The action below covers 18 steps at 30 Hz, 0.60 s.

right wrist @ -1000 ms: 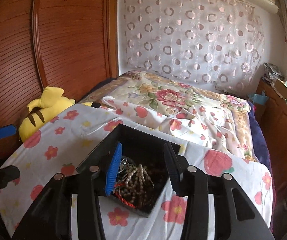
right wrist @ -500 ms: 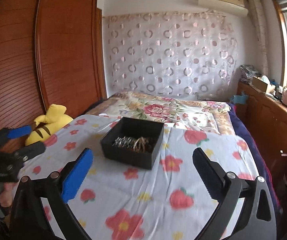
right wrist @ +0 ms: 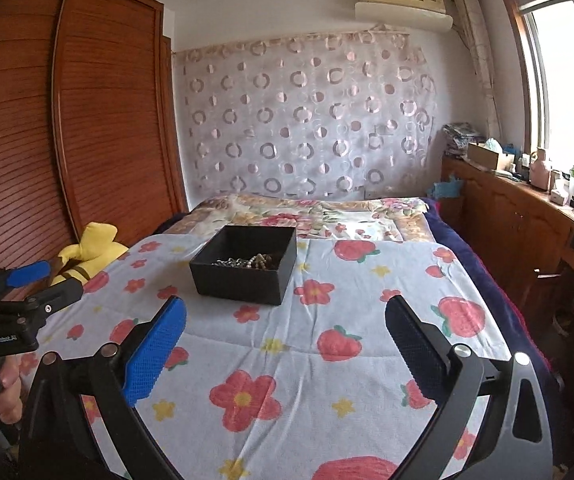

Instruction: Organize jewelry

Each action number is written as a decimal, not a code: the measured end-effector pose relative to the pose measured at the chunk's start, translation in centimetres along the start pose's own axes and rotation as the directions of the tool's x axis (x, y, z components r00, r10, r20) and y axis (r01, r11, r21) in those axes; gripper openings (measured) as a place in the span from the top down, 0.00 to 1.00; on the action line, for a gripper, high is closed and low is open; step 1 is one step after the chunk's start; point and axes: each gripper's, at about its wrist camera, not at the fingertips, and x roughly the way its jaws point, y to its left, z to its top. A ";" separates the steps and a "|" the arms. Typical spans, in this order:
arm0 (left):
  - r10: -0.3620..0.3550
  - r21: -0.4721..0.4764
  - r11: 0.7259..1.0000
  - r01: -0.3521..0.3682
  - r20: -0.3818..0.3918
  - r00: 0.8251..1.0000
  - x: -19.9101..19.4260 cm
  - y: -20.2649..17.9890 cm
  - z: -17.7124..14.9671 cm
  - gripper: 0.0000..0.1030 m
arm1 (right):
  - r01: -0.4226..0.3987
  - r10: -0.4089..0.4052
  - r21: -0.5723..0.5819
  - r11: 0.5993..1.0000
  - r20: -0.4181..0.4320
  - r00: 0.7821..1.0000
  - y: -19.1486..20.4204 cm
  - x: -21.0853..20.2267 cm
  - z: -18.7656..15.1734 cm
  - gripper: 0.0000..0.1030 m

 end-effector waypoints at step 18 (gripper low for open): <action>0.010 0.011 1.000 -0.010 0.004 1.000 -0.5 -0.2 -0.2 0.07 | 0.010 -0.010 0.008 1.000 0.004 1.000 -0.3 -0.1 -0.2 0.02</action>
